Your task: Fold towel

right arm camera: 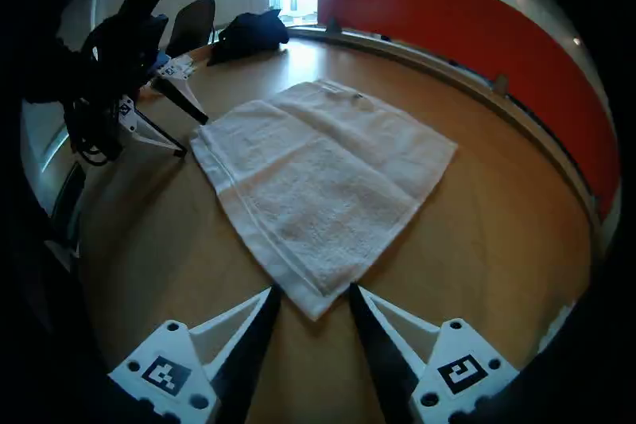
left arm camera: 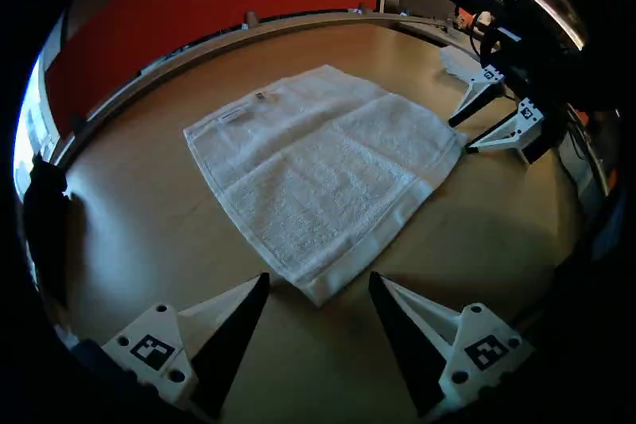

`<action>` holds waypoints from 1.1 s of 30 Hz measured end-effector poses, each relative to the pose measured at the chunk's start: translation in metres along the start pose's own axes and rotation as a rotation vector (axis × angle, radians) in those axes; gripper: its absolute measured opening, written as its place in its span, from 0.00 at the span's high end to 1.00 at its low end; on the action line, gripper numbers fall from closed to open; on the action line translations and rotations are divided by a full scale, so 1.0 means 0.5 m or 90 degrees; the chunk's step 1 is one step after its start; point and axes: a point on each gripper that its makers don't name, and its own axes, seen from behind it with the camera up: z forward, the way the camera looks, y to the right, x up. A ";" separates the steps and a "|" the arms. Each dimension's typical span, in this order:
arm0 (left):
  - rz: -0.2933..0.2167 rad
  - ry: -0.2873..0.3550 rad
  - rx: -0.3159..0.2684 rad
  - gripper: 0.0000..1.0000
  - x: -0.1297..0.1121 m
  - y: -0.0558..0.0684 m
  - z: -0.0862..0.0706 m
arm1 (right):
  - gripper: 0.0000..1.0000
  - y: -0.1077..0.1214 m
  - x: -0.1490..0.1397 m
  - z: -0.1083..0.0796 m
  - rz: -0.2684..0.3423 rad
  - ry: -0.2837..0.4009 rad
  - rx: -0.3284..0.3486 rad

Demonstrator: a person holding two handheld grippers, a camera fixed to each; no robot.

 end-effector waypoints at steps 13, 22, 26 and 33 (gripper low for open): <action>-0.004 -0.008 0.005 0.58 0.005 0.007 0.004 | 0.77 -0.005 0.001 0.002 -0.001 0.001 0.004; -0.023 -0.012 -0.004 0.91 0.011 0.020 0.005 | 0.90 -0.004 0.002 -0.003 0.010 0.002 0.003; -0.039 -0.010 -0.010 0.91 0.013 0.024 0.003 | 0.90 -0.005 0.002 -0.007 0.012 0.004 0.002; -0.044 -0.007 -0.009 0.91 0.017 0.022 -0.006 | 0.90 -0.005 0.019 -0.020 0.015 0.017 0.004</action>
